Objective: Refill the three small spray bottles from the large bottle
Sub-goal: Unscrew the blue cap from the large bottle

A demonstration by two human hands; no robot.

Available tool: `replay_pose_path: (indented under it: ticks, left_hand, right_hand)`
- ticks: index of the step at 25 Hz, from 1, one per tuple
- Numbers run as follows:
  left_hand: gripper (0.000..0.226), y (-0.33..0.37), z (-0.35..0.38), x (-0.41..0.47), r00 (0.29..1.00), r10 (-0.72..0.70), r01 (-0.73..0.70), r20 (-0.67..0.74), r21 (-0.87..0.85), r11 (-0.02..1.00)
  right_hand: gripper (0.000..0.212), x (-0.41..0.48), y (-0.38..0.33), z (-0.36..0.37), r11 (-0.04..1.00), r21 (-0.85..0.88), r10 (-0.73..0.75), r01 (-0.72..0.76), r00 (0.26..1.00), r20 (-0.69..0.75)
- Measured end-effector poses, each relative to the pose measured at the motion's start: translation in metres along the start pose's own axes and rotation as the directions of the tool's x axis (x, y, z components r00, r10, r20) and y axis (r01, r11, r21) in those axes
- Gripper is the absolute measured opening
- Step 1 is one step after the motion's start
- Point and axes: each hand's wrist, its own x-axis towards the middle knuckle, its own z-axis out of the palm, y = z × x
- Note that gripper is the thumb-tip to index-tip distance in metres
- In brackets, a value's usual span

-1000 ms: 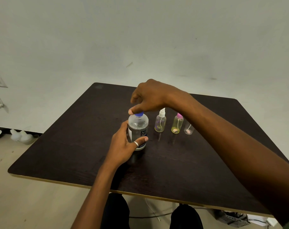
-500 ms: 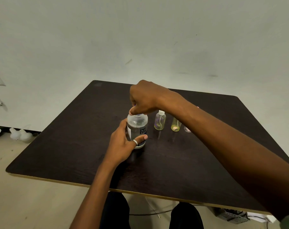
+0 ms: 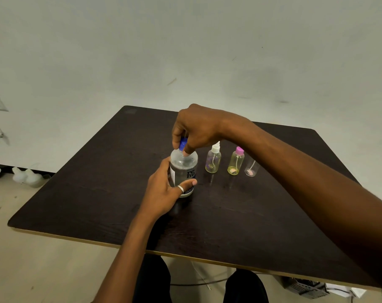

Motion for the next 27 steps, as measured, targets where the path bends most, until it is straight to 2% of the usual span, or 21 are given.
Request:
replay_pose_path:
  ticks: [6,12,15,19,25,27]
  left_hand:
    - [0.078,-0.001,0.0,0.0,1.0,-0.006,0.005,-0.009,-0.014,1.0]
    - [0.076,0.0,0.001,-0.002,1.0,0.008,-0.009,-0.016,-0.047,0.999]
    - [0.073,-0.002,0.001,-0.001,1.0,0.017,-0.018,-0.018,-0.058,0.998]
    - [0.072,-0.005,0.002,0.0,0.999,0.024,-0.026,-0.026,-0.086,0.996]
    - [0.075,-0.007,0.002,0.003,0.999,0.029,-0.031,-0.018,-0.108,0.994]
    - [0.074,-0.007,0.002,0.003,0.999,0.03,-0.032,-0.02,-0.111,0.993]
  right_hand:
    - [0.023,-0.009,0.004,-0.017,0.997,0.078,0.02,-0.016,0.998,-0.058]
    - [0.024,0.01,0.032,-0.025,0.972,0.202,0.143,-0.119,0.984,-0.109]
    - [0.025,0.038,0.044,-0.002,0.977,0.129,0.181,-0.17,0.98,-0.082]
    - [0.019,0.083,0.055,0.036,0.975,0.013,0.223,-0.223,0.974,0.042]
    - [0.01,0.126,0.075,0.078,0.957,-0.064,0.288,-0.281,0.947,0.14]
    - [0.015,0.131,0.078,0.084,0.955,-0.08,0.296,-0.287,0.944,0.143]
